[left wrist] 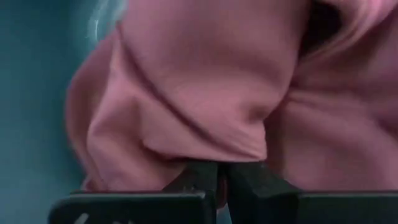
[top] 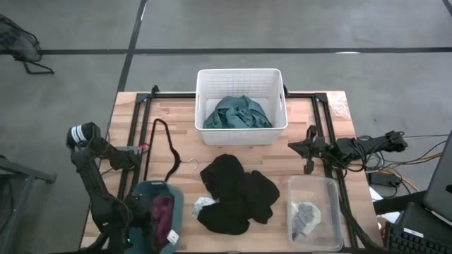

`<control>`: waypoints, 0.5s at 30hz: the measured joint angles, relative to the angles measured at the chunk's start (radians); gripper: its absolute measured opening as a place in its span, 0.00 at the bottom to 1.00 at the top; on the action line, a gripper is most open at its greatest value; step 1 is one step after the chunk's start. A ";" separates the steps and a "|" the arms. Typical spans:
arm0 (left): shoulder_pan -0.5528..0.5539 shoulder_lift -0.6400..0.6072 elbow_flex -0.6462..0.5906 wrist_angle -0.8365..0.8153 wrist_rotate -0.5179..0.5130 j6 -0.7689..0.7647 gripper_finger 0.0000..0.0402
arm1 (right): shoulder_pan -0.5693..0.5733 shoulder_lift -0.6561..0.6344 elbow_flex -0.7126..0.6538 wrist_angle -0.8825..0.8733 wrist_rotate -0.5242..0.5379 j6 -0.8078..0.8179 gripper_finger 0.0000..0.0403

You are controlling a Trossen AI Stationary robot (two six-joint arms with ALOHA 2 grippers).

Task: Pick & Place Cloths
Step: Put the red underwear into the blue bin

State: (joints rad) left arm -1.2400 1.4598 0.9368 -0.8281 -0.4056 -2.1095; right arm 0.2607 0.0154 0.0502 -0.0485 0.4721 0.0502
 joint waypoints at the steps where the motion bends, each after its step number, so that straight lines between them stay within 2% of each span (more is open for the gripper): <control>1: 0.002 -0.011 0.002 0.002 -0.019 -0.002 0.05 | 0.000 0.000 0.000 0.000 0.000 -0.001 0.02; 9: 0.002 -0.085 0.009 -0.020 -0.122 0.010 0.15 | 0.000 0.000 0.000 0.000 0.000 -0.001 0.02; 15: 0.003 -0.138 0.008 -0.032 -0.275 0.058 0.25 | 0.000 0.000 0.000 0.000 0.000 0.000 0.02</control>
State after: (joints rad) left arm -1.2369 1.3218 0.9447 -0.8597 -0.6805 -2.0513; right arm 0.2609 0.0151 0.0498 -0.0483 0.4721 0.0498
